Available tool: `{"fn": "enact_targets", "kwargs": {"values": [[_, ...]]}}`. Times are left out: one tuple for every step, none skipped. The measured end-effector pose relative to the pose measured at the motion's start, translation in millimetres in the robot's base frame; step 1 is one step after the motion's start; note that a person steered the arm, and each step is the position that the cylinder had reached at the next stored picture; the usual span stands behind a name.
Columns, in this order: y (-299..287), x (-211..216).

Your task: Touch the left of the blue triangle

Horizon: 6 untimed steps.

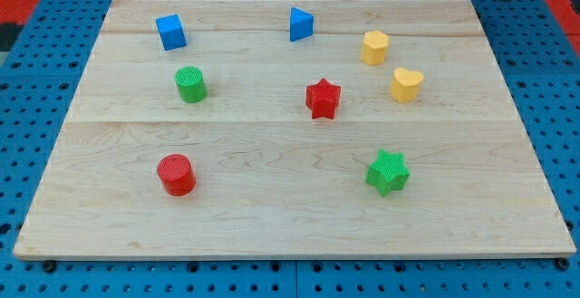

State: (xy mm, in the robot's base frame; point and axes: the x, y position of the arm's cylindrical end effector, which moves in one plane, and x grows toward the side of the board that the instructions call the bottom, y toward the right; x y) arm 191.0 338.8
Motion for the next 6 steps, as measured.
{"fn": "enact_targets", "kwargs": {"values": [[-52,1],[-130,24],[-161,52],[-161,52],[-171,33],[-182,27]]}}
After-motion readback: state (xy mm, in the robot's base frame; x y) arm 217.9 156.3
